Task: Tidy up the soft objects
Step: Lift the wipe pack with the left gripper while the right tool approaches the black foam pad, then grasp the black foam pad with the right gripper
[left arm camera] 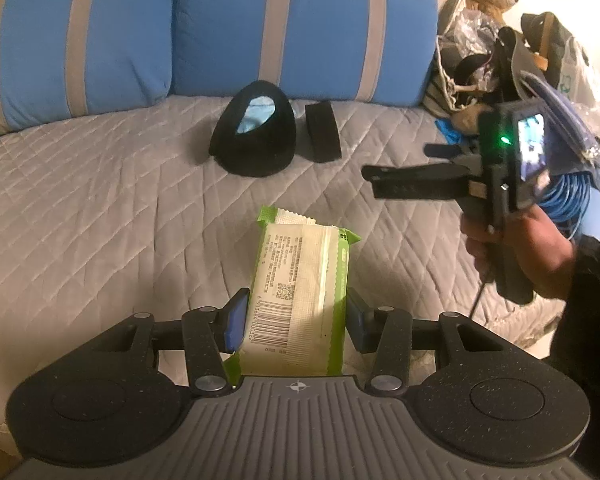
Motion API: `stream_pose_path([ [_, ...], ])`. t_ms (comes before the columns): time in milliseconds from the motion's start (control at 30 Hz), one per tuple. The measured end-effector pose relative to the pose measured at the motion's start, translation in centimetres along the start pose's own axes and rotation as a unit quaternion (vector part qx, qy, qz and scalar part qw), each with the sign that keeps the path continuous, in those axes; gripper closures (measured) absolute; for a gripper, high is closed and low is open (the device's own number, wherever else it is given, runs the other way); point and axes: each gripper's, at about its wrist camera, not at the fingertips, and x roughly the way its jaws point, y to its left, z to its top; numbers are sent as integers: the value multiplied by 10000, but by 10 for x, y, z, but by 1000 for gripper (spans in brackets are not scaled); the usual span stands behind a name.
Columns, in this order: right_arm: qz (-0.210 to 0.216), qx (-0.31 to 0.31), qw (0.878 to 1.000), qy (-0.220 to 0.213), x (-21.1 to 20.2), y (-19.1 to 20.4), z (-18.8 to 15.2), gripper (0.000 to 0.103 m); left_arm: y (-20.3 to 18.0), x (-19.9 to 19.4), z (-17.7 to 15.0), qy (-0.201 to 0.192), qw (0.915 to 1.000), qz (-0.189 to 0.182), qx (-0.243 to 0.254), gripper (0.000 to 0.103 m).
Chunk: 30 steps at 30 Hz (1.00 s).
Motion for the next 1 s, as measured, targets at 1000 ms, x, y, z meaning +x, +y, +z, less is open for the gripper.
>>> stream_pose_path([
  [1000,-636,-1,9980,4,138,20,21,16,1,11,4,555,9983,-128,95,55],
])
